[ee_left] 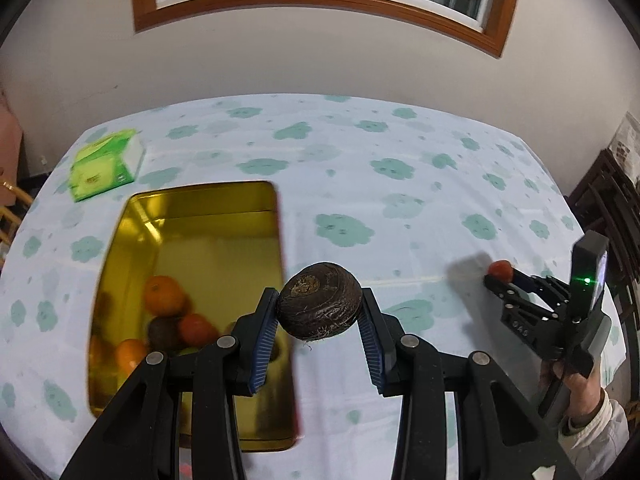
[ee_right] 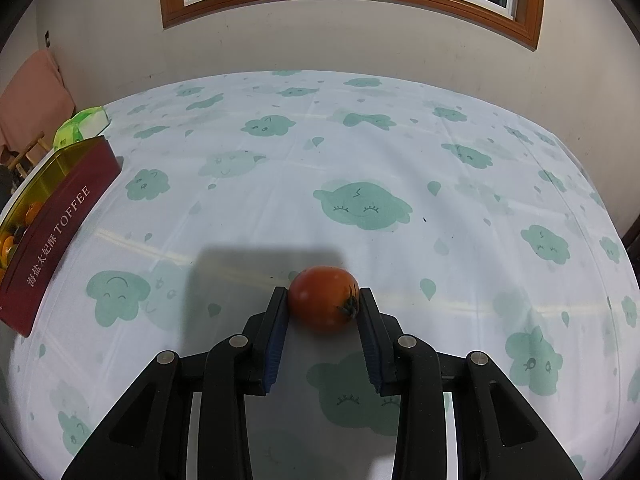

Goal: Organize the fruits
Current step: 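Carry the dark wrinkled fruit into the gold tin and open the left gripper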

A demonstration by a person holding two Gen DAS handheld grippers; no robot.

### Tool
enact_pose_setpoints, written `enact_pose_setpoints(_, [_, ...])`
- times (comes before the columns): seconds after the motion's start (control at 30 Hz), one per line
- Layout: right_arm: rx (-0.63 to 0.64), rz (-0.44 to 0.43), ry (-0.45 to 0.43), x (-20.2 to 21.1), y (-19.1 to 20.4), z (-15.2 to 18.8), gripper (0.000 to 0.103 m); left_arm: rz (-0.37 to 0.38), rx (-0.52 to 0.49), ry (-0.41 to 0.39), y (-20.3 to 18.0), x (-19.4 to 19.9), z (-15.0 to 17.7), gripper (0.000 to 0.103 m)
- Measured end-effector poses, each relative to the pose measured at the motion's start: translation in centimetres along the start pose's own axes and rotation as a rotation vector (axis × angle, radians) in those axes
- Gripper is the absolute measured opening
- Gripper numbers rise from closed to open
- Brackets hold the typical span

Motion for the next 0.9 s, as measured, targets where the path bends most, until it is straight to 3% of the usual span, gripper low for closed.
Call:
enact_pose_setpoints(0.43, [0.001,0.001,0.000,0.0,0.0,0.0,0.035,-0.086,0.178,0.042,10.7,-0.1,0.0,0.036])
enact_pose_setpoints(0.9, [0.001,0.002,0.000,0.0,0.0,0.0,0.035,-0.090,0.172,0.111,12.0,-1.3,4.0,0.036])
Point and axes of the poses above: each gripper's, at about its wrist camera, not at the fingertips, and x roughly against the way its jaws point, y to its left, z to its underside, the point moved 8 cm from there along -x, roughly the way its jaws point, and after that the axes turned 6 degrees about x, right-handed, at the moved point
